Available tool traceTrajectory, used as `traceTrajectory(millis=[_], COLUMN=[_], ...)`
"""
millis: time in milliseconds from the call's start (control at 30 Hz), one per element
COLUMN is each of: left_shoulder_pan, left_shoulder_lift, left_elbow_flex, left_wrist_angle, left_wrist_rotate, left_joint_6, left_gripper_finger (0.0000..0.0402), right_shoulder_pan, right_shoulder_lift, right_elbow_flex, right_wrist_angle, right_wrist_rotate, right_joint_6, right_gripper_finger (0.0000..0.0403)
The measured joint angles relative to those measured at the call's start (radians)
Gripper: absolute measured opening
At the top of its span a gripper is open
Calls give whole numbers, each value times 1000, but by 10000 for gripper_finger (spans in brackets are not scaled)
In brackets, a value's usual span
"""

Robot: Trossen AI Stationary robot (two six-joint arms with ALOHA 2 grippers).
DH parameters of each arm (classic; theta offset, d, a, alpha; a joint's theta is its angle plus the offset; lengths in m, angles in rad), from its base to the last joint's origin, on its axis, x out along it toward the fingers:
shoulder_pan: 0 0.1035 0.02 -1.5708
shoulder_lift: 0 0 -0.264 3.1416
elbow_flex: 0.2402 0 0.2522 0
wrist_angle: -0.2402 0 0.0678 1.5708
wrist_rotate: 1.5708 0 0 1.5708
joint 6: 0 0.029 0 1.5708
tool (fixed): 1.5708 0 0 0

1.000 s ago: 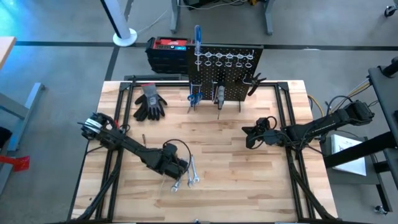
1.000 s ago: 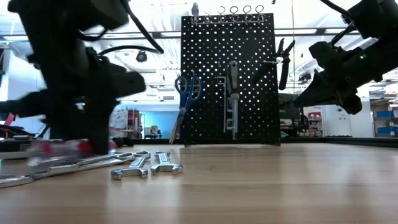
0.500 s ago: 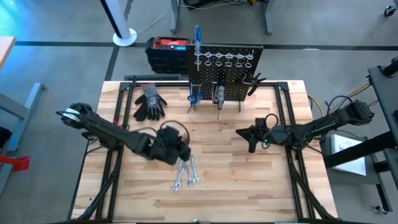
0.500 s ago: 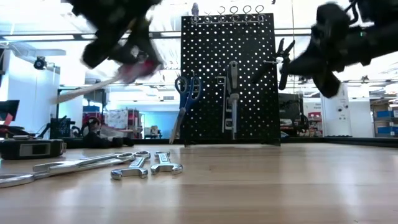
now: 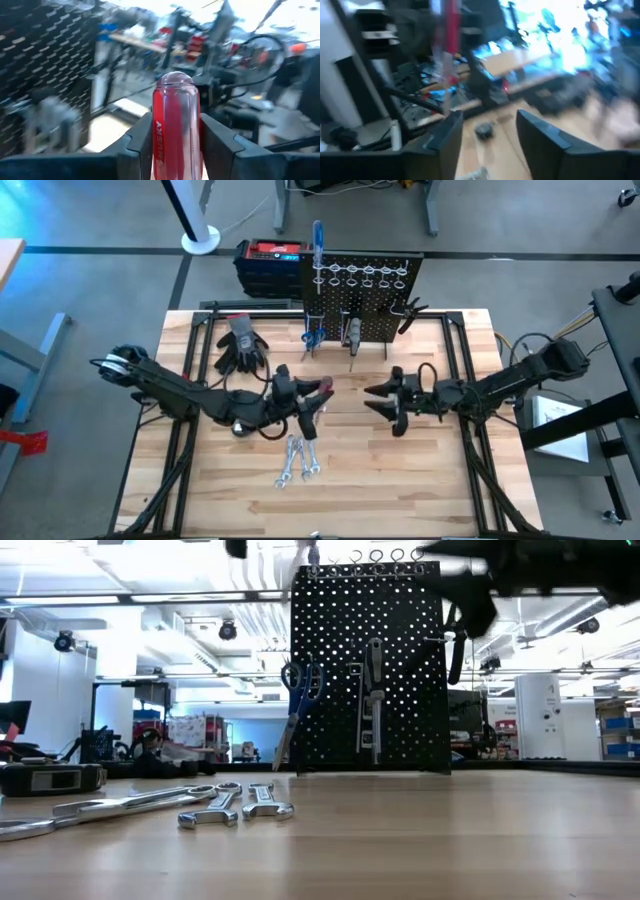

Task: Hang tools onto peg board
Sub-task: Hang the red screwdriver on the peg board

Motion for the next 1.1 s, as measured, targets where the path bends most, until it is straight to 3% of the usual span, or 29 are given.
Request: traceTrajectory(millis=[133,267,467,800,1100], left_shoulder_pan=[19,23,22,25,38], left_shoulder_lift=[20,26,23,23,23], left_elbow_flex=[0,0,0,0,0], left_wrist_angle=[105,184,268,262,249], left_wrist_rotate=[89,98,172,179,182], left_joint_6=[53,153,235,297,305], left_gripper_finger=[112,112,112,112,112], right_shoulder_pan=[-1,-12,-62,-134,-143], right_shoulder_lift=[106,180,247,289,336], right_elbow_flex=[106,203,300,386,448], right_wrist_angle=[57,57,41,23,-44], right_wrist_rotate=[-31,-79,-157,-384,-409], right_joint_6=[-139,-202,-168,-78,-63], right_gripper_finger=[214,226,223,218,180])
